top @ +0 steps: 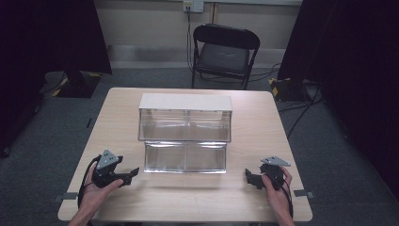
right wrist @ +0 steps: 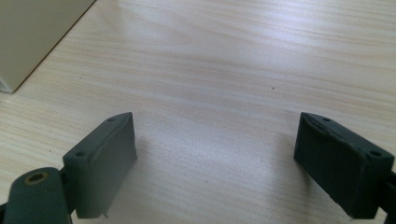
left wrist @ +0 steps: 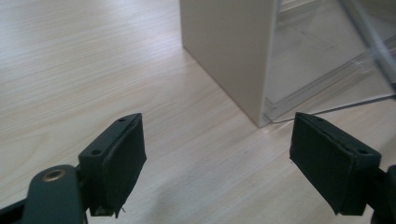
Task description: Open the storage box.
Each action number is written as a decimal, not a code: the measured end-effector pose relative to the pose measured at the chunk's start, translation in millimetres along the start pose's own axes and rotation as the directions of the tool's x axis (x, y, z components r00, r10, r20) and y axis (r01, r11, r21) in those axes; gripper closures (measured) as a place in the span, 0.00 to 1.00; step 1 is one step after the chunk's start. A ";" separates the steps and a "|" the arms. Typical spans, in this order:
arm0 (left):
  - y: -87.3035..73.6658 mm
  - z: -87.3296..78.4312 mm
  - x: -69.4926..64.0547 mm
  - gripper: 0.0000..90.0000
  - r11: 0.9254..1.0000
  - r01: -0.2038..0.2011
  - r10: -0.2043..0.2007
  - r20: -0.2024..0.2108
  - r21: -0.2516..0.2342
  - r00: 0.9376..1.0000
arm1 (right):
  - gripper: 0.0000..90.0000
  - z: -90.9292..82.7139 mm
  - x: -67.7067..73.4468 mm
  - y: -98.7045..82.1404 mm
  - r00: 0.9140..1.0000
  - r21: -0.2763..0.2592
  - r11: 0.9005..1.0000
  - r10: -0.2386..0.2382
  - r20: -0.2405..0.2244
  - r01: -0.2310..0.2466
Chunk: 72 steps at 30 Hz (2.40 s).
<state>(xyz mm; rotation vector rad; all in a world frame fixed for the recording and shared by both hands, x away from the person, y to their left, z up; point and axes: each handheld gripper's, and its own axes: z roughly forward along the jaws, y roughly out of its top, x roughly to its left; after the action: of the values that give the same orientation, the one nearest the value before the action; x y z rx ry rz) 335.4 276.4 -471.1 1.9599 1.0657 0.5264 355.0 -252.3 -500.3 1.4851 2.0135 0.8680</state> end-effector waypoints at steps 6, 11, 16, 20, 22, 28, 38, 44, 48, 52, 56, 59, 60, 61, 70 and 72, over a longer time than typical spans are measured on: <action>2.5 -4.6 -3.8 0.20 1.000 0.013 -0.012 0.047 -0.018 0.999 | 0.13 0.0 0.0 0.0 1.000 0.000 1.000 0.000 0.000 0.000; 3.4 -7.8 -6.4 0.19 0.999 0.016 -0.012 0.082 -0.041 0.997 | 0.13 -0.1 0.0 0.0 1.000 0.000 1.000 -0.001 -0.001 0.001; 2.7 -5.6 -11.5 0.19 1.000 0.001 0.003 0.109 -0.030 0.994 | 0.13 0.0 0.0 0.0 1.000 0.000 1.000 0.000 0.000 0.000; 3.0 -3.4 -16.2 0.19 0.999 -0.018 0.022 0.129 -0.029 0.991 | 0.13 0.0 0.0 0.0 1.000 0.000 1.000 0.000 -0.001 0.000; 2.9 -2.2 -17.6 0.19 0.999 -0.026 0.029 0.132 -0.027 0.991 | 0.13 0.0 0.0 0.0 1.000 0.000 1.000 0.000 0.000 0.000; 3.4 5.5 -24.3 0.19 0.999 -0.039 0.043 0.148 -0.029 0.988 | 0.13 0.0 0.0 0.0 1.000 0.000 1.000 0.000 0.000 0.000; 6.6 10.6 -24.2 0.19 0.999 -0.024 0.029 0.143 -0.036 0.989 | 0.13 0.0 0.0 0.0 1.000 0.000 1.000 0.000 0.000 0.000; 8.5 12.5 -25.0 0.18 0.999 -0.004 0.012 0.163 -0.045 0.987 | 0.13 0.0 0.0 0.0 1.000 0.000 1.000 0.000 0.000 0.000; 10.2 12.5 -26.8 0.18 0.999 -0.012 0.021 0.180 -0.047 0.984 | 0.13 0.0 0.0 0.0 1.000 0.000 1.000 0.000 -0.001 0.000; 10.5 11.4 -27.9 0.19 0.998 -0.021 0.030 0.178 -0.051 0.984 | 0.13 -0.1 -0.1 0.0 1.000 0.000 1.000 -0.001 -0.001 0.001; 10.5 11.4 -27.7 0.19 0.998 -0.022 0.031 0.180 -0.053 0.983 | 0.13 0.0 0.0 0.0 1.000 0.000 1.000 0.000 0.000 0.000; 10.5 11.0 -28.0 0.20 0.998 -0.031 0.041 0.177 -0.058 0.983 | 0.13 -0.1 -0.1 0.0 1.000 0.000 1.000 -0.001 -0.001 0.001; 10.5 11.1 -27.9 0.20 0.998 -0.030 0.040 0.178 -0.059 0.983 | 0.13 -0.1 -0.1 0.0 1.000 0.000 1.000 -0.001 -0.002 0.001; 10.6 10.7 -27.2 0.20 0.998 -0.030 0.039 0.183 -0.054 0.982 | 0.13 -0.1 -0.1 0.0 1.000 0.000 1.000 -0.001 -0.003 0.001; 10.5 8.9 -25.3 0.19 0.997 -0.019 0.033 0.205 -0.070 0.978 | 0.13 0.0 0.0 0.0 1.000 0.000 1.000 -0.001 -0.001 0.001; 10.5 8.7 -25.3 0.19 0.997 -0.020 0.034 0.206 -0.070 0.978 | 0.13 0.0 0.0 0.0 1.000 0.000 1.000 -0.001 -0.001 0.001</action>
<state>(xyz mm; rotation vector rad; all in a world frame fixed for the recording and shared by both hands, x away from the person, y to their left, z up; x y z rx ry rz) 332.5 248.1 -466.8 1.9248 0.8803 0.3586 355.0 -252.3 -500.2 1.4840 2.0149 0.8688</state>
